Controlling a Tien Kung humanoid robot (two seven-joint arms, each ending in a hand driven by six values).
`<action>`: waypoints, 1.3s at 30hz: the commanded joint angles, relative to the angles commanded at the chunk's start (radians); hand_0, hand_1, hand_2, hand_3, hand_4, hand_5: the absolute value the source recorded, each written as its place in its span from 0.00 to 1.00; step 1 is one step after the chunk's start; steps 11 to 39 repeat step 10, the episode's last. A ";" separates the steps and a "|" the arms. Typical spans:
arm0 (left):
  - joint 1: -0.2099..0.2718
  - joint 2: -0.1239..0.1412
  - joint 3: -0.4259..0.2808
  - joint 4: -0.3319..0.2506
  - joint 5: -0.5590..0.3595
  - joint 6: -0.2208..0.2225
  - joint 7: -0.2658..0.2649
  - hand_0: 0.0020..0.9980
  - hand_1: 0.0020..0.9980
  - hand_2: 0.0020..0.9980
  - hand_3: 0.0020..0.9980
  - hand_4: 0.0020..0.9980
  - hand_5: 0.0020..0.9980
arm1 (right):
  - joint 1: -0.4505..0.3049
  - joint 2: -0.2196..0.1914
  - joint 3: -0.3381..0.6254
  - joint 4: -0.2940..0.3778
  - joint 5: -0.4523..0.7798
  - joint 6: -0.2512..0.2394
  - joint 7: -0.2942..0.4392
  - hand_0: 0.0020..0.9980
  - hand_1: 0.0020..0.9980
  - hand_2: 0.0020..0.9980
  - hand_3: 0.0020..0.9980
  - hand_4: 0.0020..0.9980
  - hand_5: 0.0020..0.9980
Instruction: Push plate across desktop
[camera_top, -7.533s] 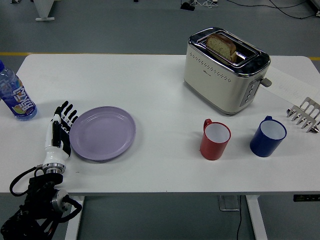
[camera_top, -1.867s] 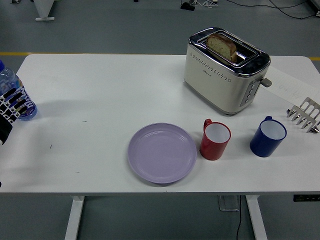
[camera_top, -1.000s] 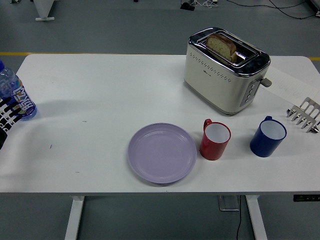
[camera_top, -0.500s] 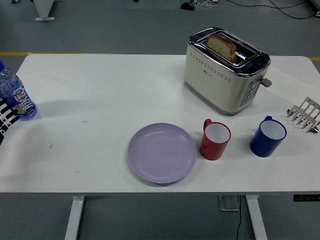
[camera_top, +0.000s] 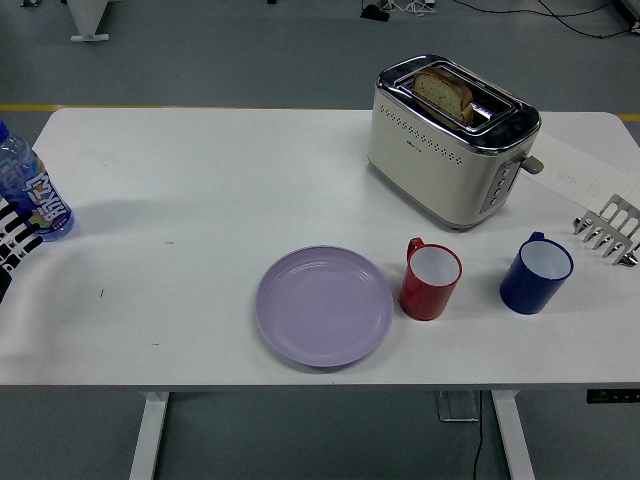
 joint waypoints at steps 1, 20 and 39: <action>0.000 0.000 -0.001 0.001 0.000 0.000 0.000 0.80 0.81 0.79 0.78 0.57 1.00 | 0.000 0.000 -0.001 0.000 0.001 0.000 0.000 0.55 0.46 0.57 0.58 0.31 0.45; 0.009 0.003 -0.005 -0.002 -0.002 0.001 -0.001 0.80 0.81 0.79 0.78 0.57 1.00 | -0.007 0.002 0.000 0.001 0.004 -0.003 -0.002 0.55 0.46 0.57 0.58 0.30 0.45; 0.009 0.003 -0.005 -0.002 -0.002 0.001 -0.001 0.80 0.81 0.79 0.78 0.57 1.00 | -0.007 0.002 0.000 0.001 0.004 -0.003 -0.002 0.55 0.46 0.57 0.58 0.30 0.45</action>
